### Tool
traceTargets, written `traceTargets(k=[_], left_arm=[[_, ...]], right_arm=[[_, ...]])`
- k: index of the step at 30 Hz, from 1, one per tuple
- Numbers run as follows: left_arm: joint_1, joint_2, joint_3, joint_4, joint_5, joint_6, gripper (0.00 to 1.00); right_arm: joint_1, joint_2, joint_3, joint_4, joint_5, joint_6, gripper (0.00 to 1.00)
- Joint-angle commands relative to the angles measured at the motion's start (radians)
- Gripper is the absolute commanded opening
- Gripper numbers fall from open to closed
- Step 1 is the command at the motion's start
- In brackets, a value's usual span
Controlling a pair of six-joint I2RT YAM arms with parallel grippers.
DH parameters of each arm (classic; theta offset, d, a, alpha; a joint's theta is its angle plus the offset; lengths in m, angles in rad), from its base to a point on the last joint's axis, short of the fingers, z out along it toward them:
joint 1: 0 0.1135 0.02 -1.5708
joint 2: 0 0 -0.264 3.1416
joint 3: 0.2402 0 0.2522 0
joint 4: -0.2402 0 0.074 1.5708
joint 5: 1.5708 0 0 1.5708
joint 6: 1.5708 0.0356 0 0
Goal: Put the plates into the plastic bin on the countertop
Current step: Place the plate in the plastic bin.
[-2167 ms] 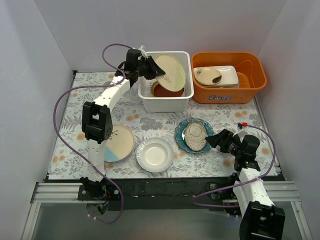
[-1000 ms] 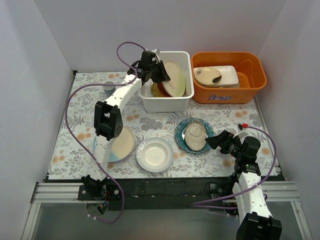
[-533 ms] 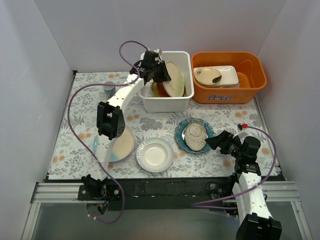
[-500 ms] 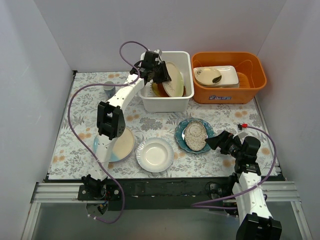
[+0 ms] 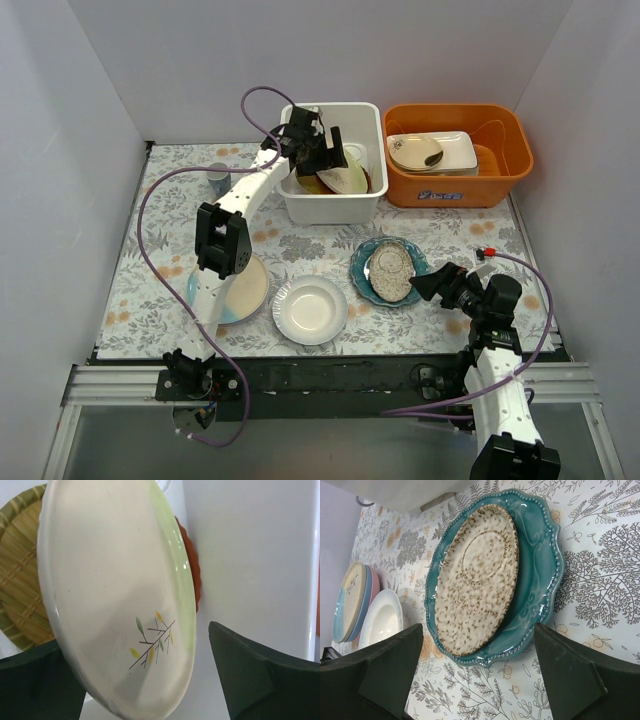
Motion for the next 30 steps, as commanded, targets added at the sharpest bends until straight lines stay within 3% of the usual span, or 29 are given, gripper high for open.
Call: traceTargets(k=[1, 3, 30], left_arm=[[-0.007, -0.057, 0.029, -0.034, -0.057, 0.041, 0.93], [-0.007, -0.065, 0.033, -0.052, -0.092, 0.04, 0.98], [-0.004, -0.232, -0.063, -0.186, -0.131, 0.038, 0.98]], right_arm=[[-0.004, -0.014, -0.002, 0.035, -0.021, 0.004, 0.98], [-0.006, -0.012, 0.0, 0.037, -0.021, 0.004, 0.98], [-0.004, -0.034, 0.008, 0.021, -0.032, 0.012, 0.98]])
